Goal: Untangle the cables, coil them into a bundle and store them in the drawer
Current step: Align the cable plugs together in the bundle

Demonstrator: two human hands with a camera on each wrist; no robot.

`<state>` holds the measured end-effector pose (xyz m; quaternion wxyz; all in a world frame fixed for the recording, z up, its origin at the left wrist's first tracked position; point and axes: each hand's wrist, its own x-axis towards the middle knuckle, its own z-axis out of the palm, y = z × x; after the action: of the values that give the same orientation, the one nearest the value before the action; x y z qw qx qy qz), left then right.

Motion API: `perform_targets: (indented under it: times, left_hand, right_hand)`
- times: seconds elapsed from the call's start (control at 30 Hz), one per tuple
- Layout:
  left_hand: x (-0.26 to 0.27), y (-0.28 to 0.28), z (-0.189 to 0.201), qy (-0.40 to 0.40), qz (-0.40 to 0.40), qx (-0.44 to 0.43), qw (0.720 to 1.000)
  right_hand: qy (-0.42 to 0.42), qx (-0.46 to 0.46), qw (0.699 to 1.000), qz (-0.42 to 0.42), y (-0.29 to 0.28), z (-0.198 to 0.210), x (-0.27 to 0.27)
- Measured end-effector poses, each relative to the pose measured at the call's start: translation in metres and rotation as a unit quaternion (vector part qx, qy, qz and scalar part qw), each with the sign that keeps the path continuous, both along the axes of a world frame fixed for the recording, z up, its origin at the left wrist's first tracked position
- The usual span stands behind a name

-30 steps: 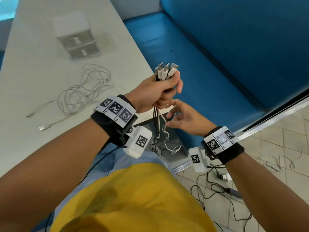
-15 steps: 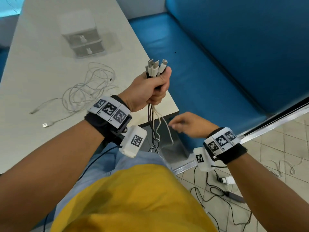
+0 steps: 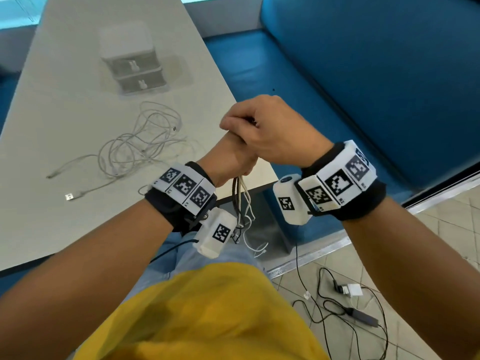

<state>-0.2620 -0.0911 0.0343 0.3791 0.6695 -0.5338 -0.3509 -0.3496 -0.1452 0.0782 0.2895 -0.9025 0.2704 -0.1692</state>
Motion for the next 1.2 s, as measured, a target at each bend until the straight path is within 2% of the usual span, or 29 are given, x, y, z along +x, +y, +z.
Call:
perform_targets:
  times: [0.1,0.3,0.53,0.7,0.73,0.8,0.87,0.93,0.97,1.07,1.17,1.2]
  left_hand:
    - [0.004,0.004,-0.004,0.064,0.017,-0.042,0.997]
    - [0.006,0.002,0.008,0.096,-0.028,-0.024,0.995]
    - [0.006,0.001,0.021,0.067,-0.043,-0.042,0.996]
    - [0.011,0.011,0.029,0.043,-0.123,0.003,0.991]
    - [0.012,0.012,0.03,0.043,-0.119,0.002,0.992]
    - [0.011,0.012,0.031,0.087,-0.083,0.001,0.993]
    - [0.012,0.009,0.031,0.151,-0.042,-0.009,0.988]
    - [0.015,0.007,0.029,0.202,-0.002,-0.027,0.979]
    - [0.017,0.007,0.027,0.221,0.022,-0.038,0.974]
    - [0.025,0.011,0.014,0.252,0.073,-0.057,0.963]
    - [0.039,0.015,0.006,0.317,0.105,-0.058,0.941]
    - [0.046,0.016,0.008,0.343,0.114,-0.061,0.93]
  right_hand:
    - [-0.013,0.03,0.999,-0.013,-0.004,-0.002,0.004]
    - [0.025,-0.003,0.999,-0.025,-0.007,0.003,0.002]
    - [0.017,-0.036,0.999,-0.027,-0.006,0.005,-0.002]
    - [0.01,-0.059,0.998,-0.004,-0.006,-0.005,-0.005]
    - [-0.024,-0.033,0.999,-0.003,-0.004,-0.007,-0.005]
    - [-0.154,0.106,0.982,-0.017,-0.001,-0.009,-0.004]
    - [-0.264,0.287,0.92,-0.033,-0.001,-0.013,0.0]
    - [-0.287,0.422,0.859,-0.042,0.001,-0.025,0.007]
    - [-0.273,0.456,0.846,-0.051,0.005,-0.032,0.011]
    - [-0.22,0.47,0.851,-0.073,0.013,-0.058,0.022]
    - [-0.177,0.478,0.86,-0.01,0.018,-0.08,0.029]
    - [-0.146,0.463,0.874,0.009,0.021,-0.085,0.031]
